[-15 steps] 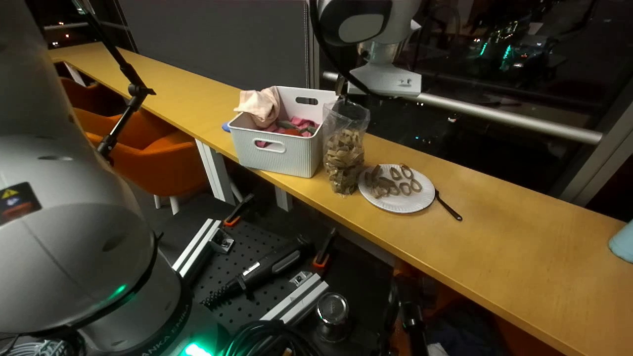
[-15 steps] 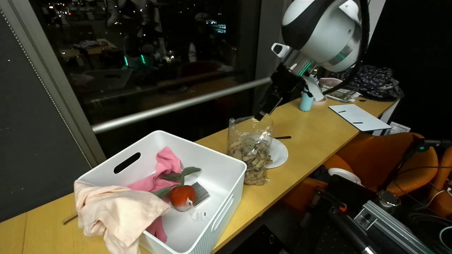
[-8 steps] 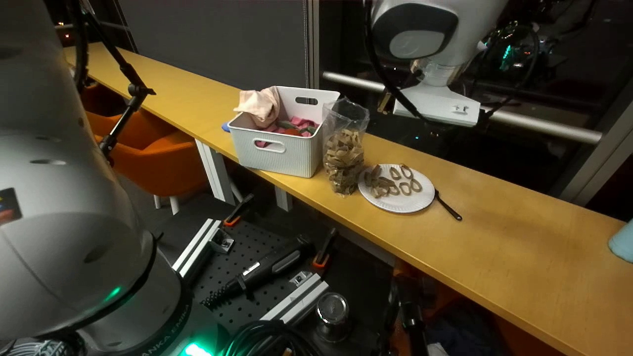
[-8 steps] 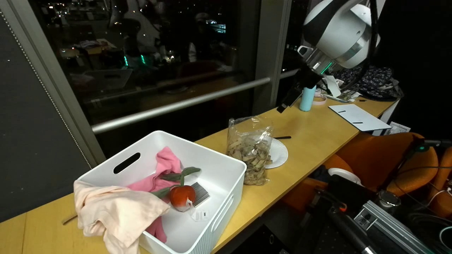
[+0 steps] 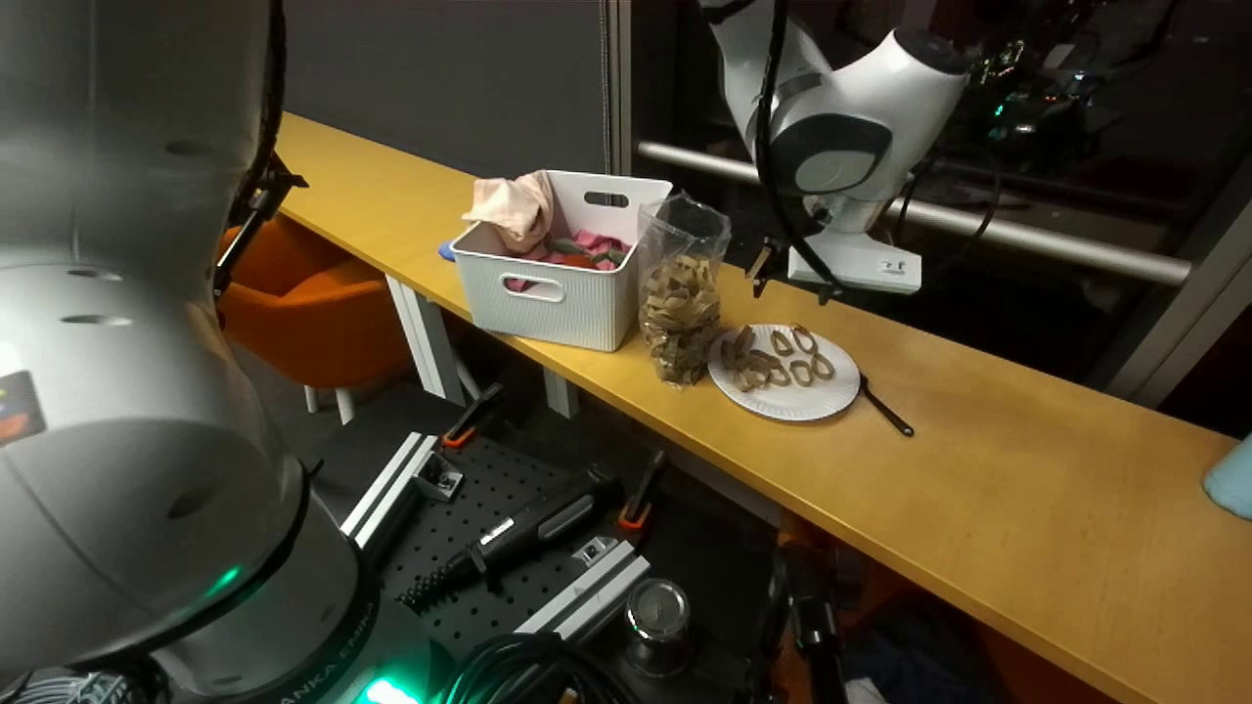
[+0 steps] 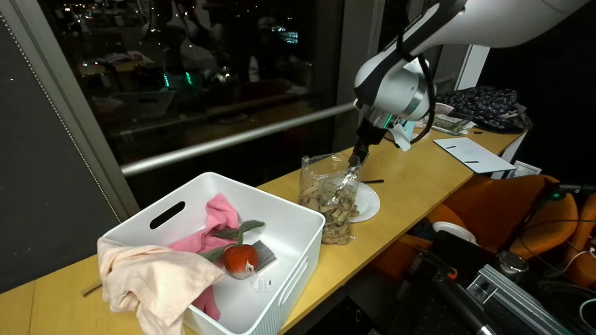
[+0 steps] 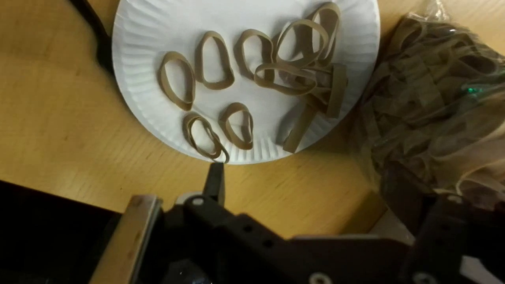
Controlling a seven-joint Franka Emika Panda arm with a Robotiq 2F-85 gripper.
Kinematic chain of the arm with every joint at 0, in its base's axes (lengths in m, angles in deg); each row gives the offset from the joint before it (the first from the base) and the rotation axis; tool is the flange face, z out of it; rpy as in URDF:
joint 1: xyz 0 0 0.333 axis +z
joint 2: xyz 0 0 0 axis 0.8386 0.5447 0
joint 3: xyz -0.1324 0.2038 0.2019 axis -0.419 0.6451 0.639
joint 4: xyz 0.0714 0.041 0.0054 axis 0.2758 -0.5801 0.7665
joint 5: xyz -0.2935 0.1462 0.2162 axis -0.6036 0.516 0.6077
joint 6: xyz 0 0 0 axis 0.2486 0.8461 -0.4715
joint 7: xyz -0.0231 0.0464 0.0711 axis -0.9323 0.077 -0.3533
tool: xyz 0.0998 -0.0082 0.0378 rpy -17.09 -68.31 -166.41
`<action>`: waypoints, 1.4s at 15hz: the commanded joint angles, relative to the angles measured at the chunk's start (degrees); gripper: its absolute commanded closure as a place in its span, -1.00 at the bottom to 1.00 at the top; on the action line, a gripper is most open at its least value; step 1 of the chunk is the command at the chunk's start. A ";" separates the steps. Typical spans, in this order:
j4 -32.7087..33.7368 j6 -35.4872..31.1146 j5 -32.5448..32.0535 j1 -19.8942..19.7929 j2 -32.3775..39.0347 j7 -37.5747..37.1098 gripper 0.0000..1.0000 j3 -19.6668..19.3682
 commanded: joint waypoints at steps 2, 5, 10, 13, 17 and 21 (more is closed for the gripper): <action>4.61 0.00 -9.64 0.85 6.66 -8.78 -1.00 1.70; 5.22 -1.28 -15.05 0.75 9.38 -14.58 -1.00 2.20; 6.78 -0.63 -21.61 0.70 11.36 -21.60 -1.00 2.70; 8.95 0.06 -25.19 0.91 13.07 -25.05 -1.00 2.92; 11.96 0.66 -28.79 1.01 15.38 -28.34 -1.00 3.93; 14.15 0.84 -30.72 0.78 17.34 -29.97 -1.00 5.04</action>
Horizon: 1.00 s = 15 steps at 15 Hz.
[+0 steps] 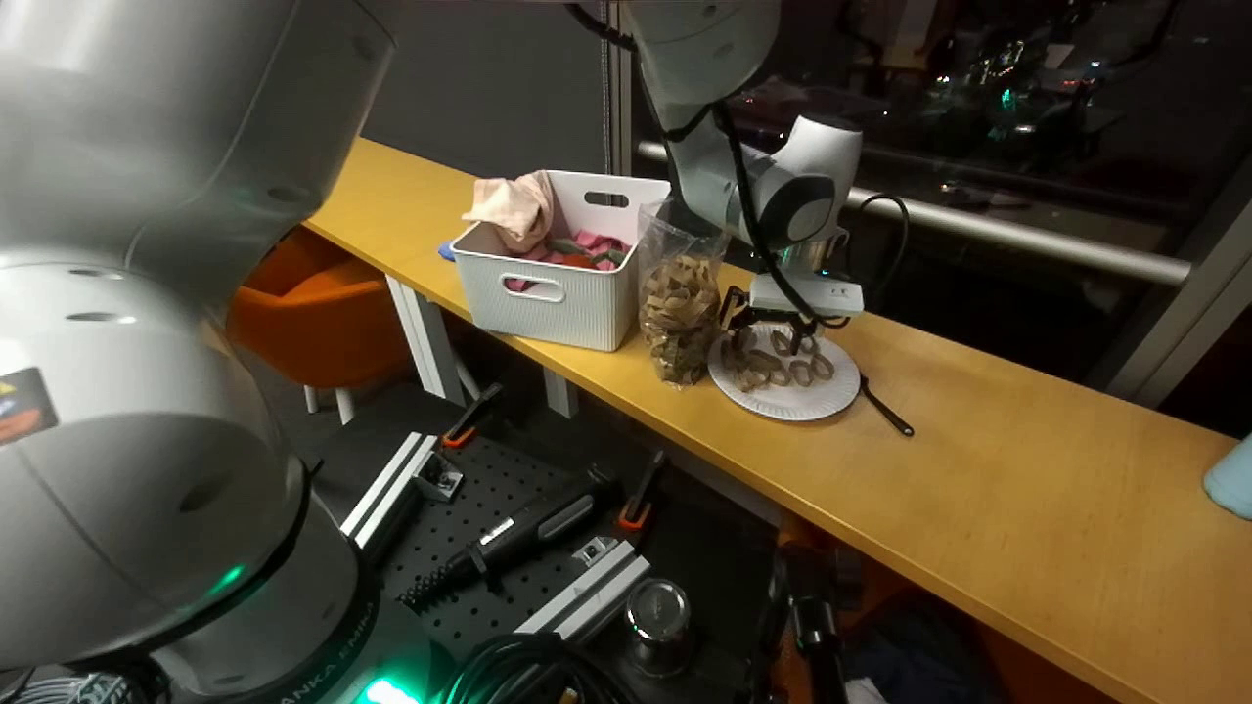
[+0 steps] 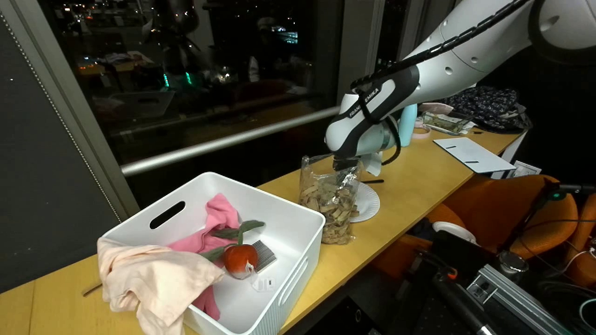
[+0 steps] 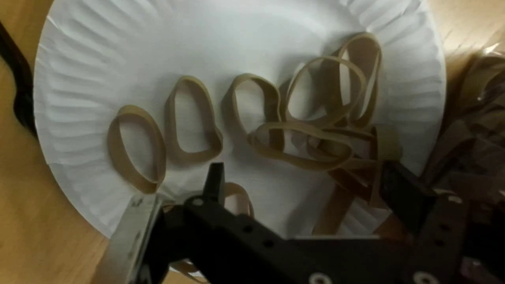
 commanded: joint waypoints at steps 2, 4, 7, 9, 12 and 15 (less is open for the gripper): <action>3.54 1.19 -3.17 -0.59 2.48 -2.65 -1.00 1.35; 3.68 1.50 -3.70 -0.65 2.77 -3.00 -0.60 1.55; 2.22 1.51 -4.31 -0.49 2.43 -3.58 -0.16 1.59; 0.88 1.12 -4.44 -0.44 2.17 -4.26 0.16 1.29; 0.43 0.77 -4.36 -1.01 1.78 -5.07 0.58 1.30; 1.48 0.85 -4.18 -1.35 2.02 -5.85 0.99 1.56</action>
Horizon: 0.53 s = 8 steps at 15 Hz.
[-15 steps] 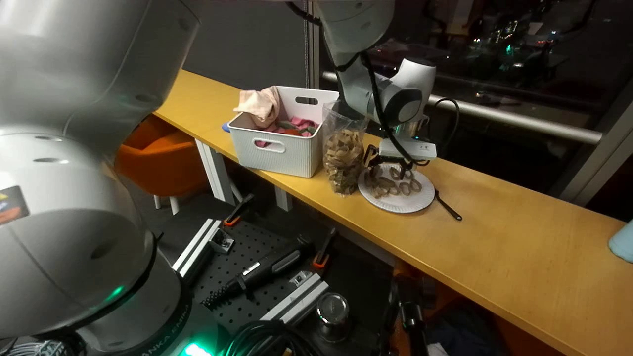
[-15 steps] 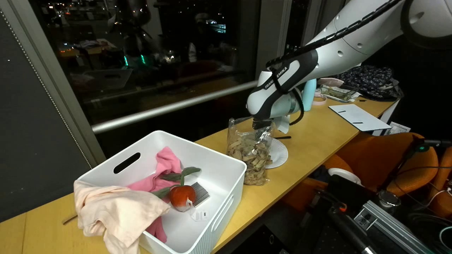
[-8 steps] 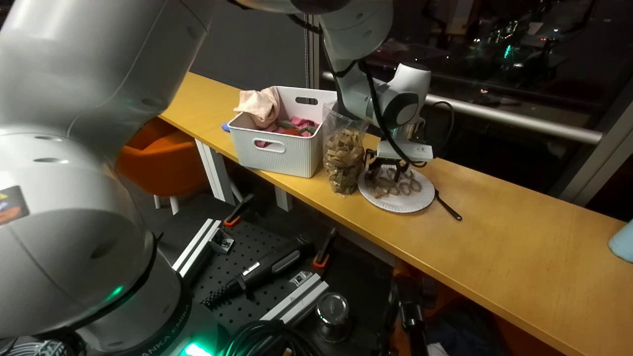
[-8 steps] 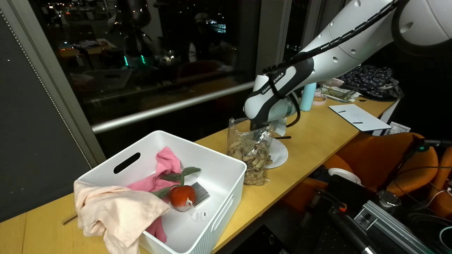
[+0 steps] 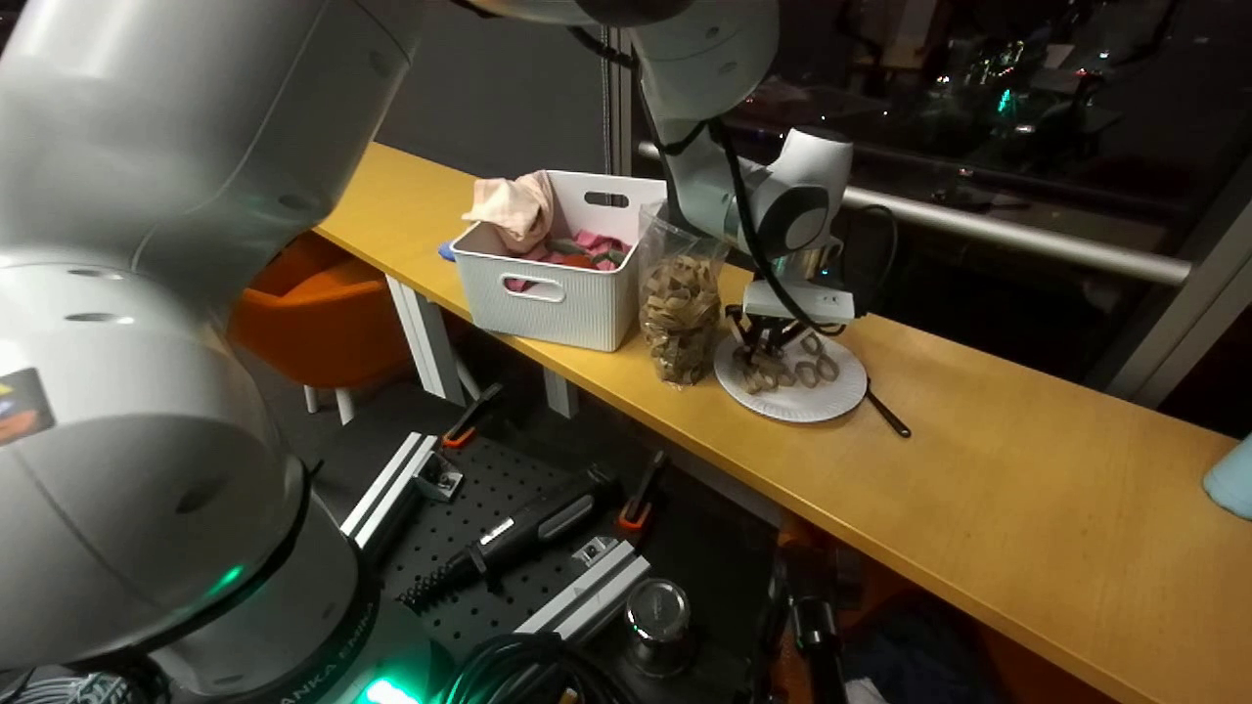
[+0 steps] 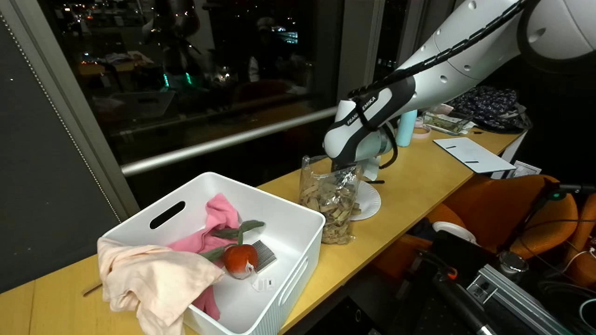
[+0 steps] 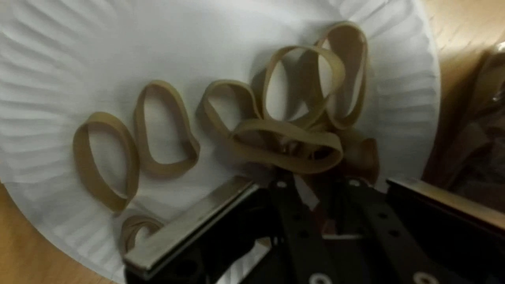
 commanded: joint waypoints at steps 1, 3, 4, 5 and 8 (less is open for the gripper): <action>0.15 0.57 -1.69 -1.00 -0.14 -1.96 1.00 0.81; -0.32 0.31 -1.60 -1.00 -0.68 -2.24 1.00 0.92; -0.83 -0.05 -1.57 -0.95 -1.12 -2.54 0.98 0.88; -1.71 -0.77 -1.44 -1.04 -1.85 -2.67 0.98 0.96; -4.41 -3.42 -1.02 -1.57 -4.13 -2.97 0.98 1.24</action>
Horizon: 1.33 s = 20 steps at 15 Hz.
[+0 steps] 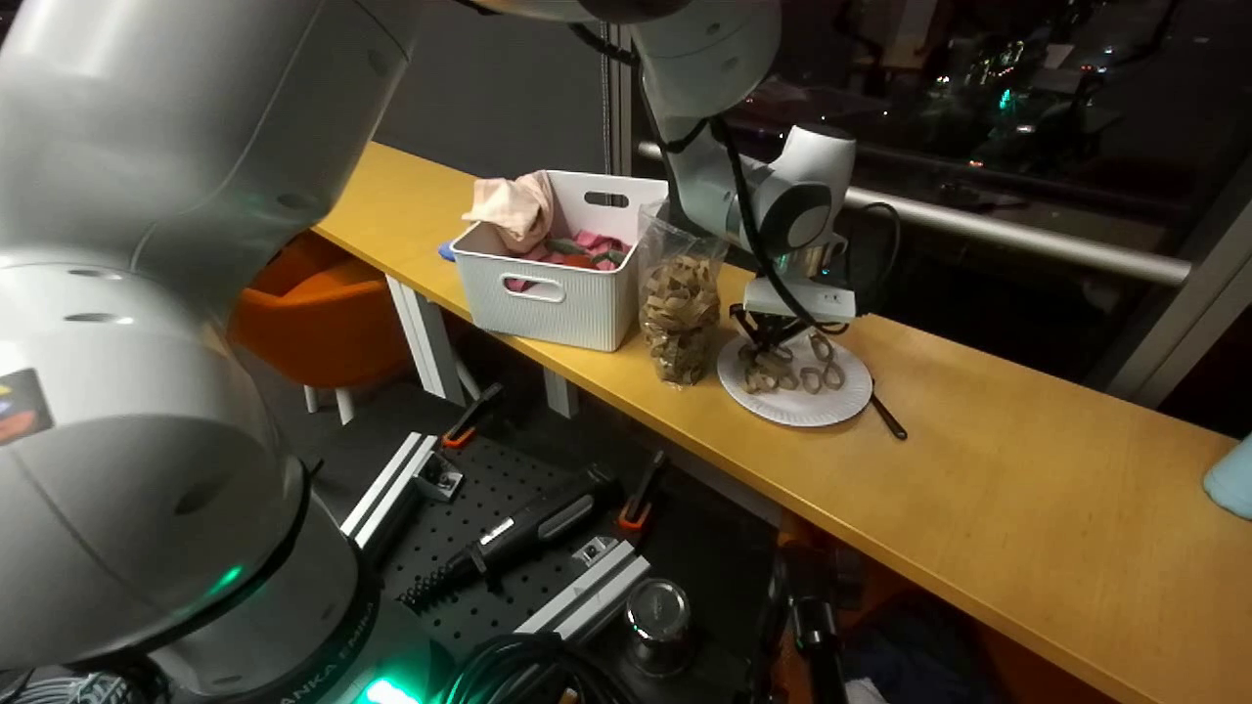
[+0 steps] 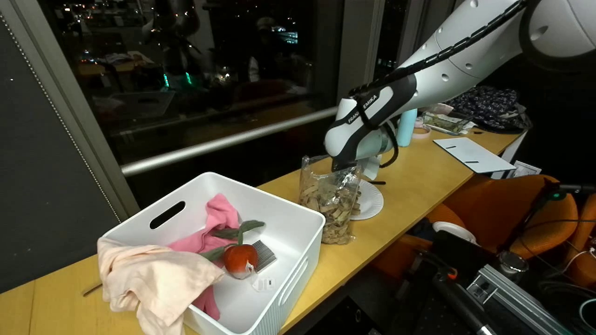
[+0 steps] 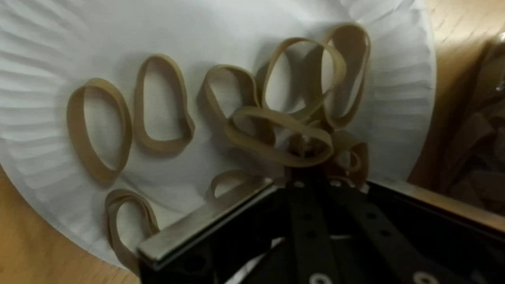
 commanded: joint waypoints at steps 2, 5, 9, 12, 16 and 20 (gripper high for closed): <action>-7.29 -6.04 -0.62 -2.10 -6.11 -1.21 0.98 1.60; -12.11 -9.55 -0.78 -2.75 -9.71 -1.76 0.98 1.41; -16.44 -11.54 -0.46 -4.03 -12.59 -1.93 0.98 1.41; -19.31 -13.17 -0.25 -5.00 -14.37 -1.88 0.98 1.54; -18.54 -12.97 -0.73 -4.97 -12.97 -2.36 0.28 1.35; -16.93 -12.69 -0.42 -5.33 -11.92 -1.82 -0.31 2.19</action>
